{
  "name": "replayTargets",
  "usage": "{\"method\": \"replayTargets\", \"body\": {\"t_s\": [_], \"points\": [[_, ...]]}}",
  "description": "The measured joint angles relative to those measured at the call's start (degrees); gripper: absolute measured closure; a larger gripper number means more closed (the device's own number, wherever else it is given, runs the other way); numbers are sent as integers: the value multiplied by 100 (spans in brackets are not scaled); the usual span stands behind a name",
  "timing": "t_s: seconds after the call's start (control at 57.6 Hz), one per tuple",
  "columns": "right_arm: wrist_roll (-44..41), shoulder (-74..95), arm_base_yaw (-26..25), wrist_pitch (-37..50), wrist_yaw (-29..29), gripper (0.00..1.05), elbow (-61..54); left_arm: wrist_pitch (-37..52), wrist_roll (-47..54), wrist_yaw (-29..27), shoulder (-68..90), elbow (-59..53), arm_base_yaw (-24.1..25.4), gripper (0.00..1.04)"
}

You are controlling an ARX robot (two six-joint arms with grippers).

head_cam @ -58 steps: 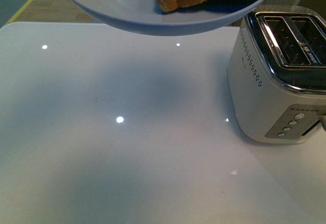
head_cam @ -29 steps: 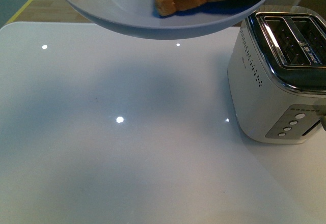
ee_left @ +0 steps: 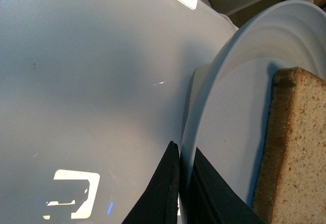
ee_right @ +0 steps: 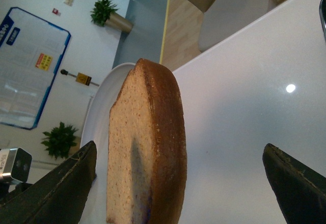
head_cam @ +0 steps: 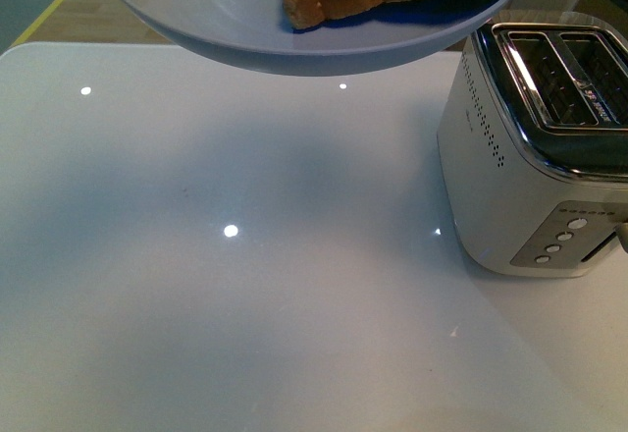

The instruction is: Left arm holds plate, right arm toasts bread

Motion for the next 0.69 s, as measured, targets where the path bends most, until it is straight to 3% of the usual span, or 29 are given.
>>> {"method": "replayTargets", "body": {"t_s": [0.226, 0.452, 0.556, 0.695], "points": [[219, 170, 59, 138, -109, 60, 0, 7, -2, 24, 0, 0, 0, 102], [345, 214, 79, 219, -175, 94, 0, 7, -2, 31, 0, 0, 0, 102], [382, 210, 72, 232, -214, 102, 0, 7, -2, 31, 0, 0, 0, 102], [498, 15, -94, 236, -380, 102, 0, 7, -4, 57, 0, 0, 2, 102]]}}
